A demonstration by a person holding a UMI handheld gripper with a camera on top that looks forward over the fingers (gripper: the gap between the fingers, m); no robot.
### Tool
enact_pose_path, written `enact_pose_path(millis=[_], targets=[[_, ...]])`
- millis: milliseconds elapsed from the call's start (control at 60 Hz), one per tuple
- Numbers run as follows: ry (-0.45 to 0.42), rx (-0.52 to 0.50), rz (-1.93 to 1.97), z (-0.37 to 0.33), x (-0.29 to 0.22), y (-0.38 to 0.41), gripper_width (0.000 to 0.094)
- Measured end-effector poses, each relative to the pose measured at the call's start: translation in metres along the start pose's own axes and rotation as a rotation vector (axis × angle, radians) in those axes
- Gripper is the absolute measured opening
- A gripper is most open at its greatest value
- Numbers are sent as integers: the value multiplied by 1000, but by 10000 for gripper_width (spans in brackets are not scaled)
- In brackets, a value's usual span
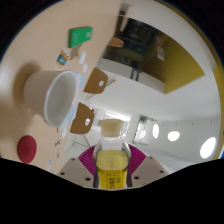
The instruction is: Pour water
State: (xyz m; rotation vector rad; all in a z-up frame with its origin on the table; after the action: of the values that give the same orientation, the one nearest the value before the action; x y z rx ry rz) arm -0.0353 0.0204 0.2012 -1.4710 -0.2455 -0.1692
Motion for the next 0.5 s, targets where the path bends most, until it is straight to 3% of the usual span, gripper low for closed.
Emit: enact_pose_path(millis=[183, 283, 433, 500], targets=[[-75, -127, -455, -15, -20, 44, 385], [-65, -99, -424, -19, -16, 37, 382], [49, 89, 260, -40, 41, -38, 383], [78, 85, 817, -49, 63, -52, 386]])
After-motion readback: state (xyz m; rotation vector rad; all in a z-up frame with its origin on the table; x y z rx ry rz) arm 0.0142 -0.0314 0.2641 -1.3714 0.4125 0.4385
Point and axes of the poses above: the point between the fingertips, and its own axes, seen from behind it with the camera up: y to the left, x down, z forward, the way the camera looks, the point moved 8 cm from there along -z, backward, against the way the camera looks, and after that the axes turned 2 degrees about z, right-handed, at the moved point
